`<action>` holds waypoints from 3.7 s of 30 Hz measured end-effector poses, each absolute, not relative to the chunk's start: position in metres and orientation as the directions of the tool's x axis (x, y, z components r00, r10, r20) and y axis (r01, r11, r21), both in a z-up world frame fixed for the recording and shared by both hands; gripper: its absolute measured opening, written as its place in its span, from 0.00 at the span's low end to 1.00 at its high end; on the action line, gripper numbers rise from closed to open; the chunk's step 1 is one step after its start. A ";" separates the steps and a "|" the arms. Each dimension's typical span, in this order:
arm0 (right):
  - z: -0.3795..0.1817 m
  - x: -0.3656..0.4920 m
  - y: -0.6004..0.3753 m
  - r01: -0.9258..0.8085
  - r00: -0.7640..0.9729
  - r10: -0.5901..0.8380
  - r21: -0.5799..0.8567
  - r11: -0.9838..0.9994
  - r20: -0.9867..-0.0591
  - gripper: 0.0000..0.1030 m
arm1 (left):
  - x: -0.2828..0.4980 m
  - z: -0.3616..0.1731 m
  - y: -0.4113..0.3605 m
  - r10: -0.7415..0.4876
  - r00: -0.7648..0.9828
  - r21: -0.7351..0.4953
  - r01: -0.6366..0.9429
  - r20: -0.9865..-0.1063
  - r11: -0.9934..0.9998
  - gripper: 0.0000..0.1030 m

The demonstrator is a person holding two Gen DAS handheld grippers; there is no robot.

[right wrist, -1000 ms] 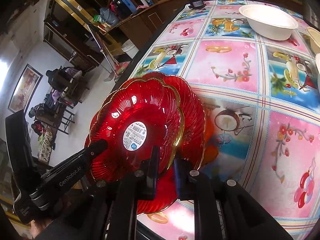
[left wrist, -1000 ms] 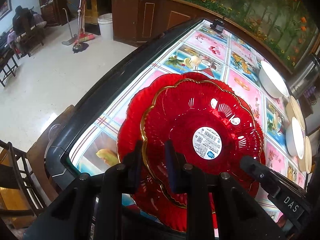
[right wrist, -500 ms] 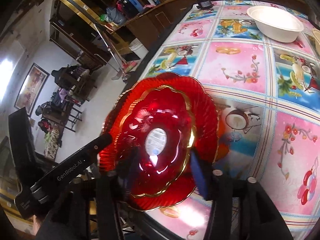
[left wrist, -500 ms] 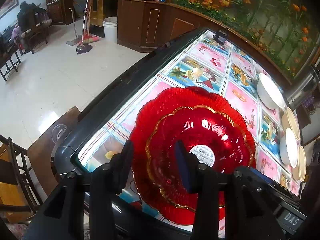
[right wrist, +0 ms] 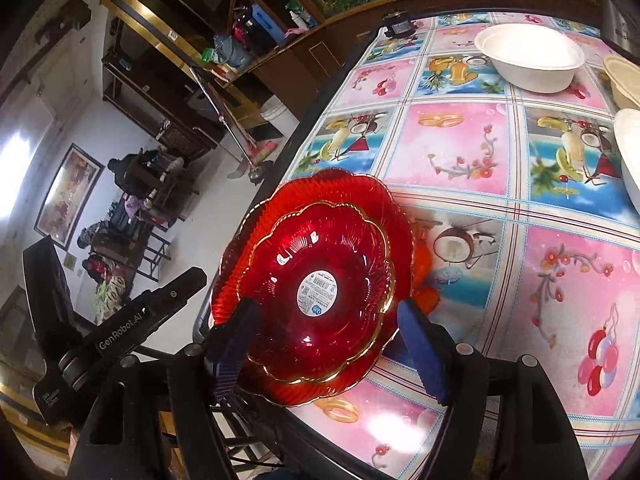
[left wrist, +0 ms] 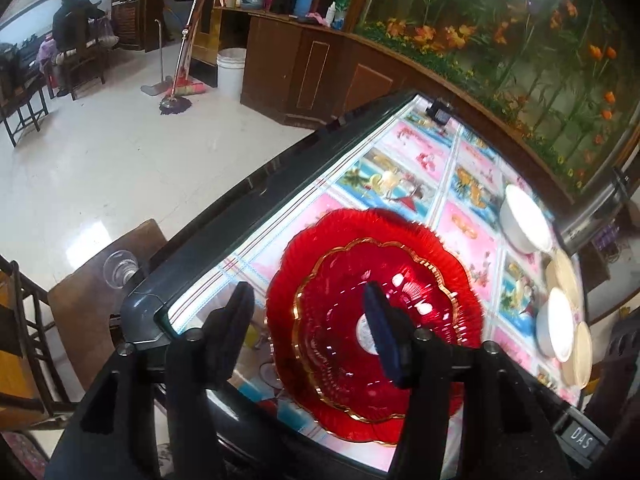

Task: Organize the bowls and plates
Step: 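Open the left tool to release the sticker plate on the stack, then move the left tool to the white foam plate and grasp its rim, then lift the white plate with the left tool and carry it toward the red plates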

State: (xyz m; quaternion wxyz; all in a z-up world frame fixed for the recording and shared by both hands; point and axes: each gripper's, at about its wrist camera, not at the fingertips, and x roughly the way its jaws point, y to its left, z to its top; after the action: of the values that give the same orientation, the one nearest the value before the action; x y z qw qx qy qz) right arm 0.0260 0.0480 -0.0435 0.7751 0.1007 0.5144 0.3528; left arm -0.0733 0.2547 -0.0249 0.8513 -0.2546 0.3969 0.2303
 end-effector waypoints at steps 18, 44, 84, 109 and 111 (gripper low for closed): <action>-0.034 0.031 -0.005 -0.388 0.247 0.717 0.612 0.689 -0.652 1.00 | -0.039 -0.005 0.207 0.122 0.642 -0.262 -0.469 -0.757 0.844 0.75; 0.004 0.123 -0.181 -0.123 0.472 0.715 0.764 0.633 -0.516 1.00 | 0.122 0.005 0.082 -0.102 0.537 -0.282 -0.265 -0.838 0.922 0.75; -0.082 0.152 -0.243 0.122 0.494 0.531 0.659 0.742 -0.688 0.56 | 0.166 -0.074 -0.035 -0.114 0.468 -0.174 -0.087 -0.876 0.981 0.65; -0.085 0.123 -0.228 0.080 0.495 0.471 0.578 0.812 -0.730 0.09 | 0.125 -0.065 -0.041 -0.101 0.508 -0.131 -0.022 -0.855 0.991 0.13; -0.082 0.116 -0.227 0.071 0.498 0.472 0.576 0.814 -0.728 0.09 | 0.119 -0.063 -0.040 -0.104 0.510 -0.135 -0.024 -0.854 0.991 0.13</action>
State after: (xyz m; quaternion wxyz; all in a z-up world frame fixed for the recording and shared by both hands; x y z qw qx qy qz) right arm 0.1157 -0.2269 -0.0821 0.8191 0.2793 0.4860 0.1221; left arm 0.1191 -0.0400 -0.0629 0.8665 -0.0648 0.4944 -0.0232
